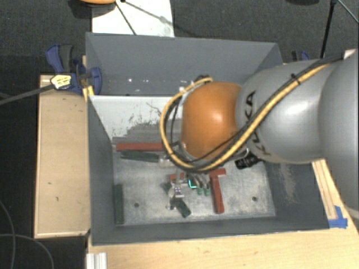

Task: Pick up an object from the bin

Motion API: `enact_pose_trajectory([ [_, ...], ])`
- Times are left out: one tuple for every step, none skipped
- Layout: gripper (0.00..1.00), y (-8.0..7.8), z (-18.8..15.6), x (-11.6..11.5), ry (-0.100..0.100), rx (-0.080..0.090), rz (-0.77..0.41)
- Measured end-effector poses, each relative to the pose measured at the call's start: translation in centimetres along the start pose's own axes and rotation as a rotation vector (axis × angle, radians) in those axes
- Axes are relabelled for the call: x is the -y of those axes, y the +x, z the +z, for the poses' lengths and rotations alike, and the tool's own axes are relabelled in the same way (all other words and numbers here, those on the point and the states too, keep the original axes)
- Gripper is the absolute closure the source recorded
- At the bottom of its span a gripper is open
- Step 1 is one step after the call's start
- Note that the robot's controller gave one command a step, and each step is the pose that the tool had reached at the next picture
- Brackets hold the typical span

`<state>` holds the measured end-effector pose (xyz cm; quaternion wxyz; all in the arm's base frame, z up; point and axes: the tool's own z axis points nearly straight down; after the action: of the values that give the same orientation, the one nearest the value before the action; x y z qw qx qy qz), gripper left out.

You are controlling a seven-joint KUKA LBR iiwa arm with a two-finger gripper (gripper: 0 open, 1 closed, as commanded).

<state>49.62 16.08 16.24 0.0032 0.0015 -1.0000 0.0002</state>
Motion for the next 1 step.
enact_pose_trajectory([
  [0.00,-0.21,-0.42,0.08,-0.001,0.008,0.005],
])
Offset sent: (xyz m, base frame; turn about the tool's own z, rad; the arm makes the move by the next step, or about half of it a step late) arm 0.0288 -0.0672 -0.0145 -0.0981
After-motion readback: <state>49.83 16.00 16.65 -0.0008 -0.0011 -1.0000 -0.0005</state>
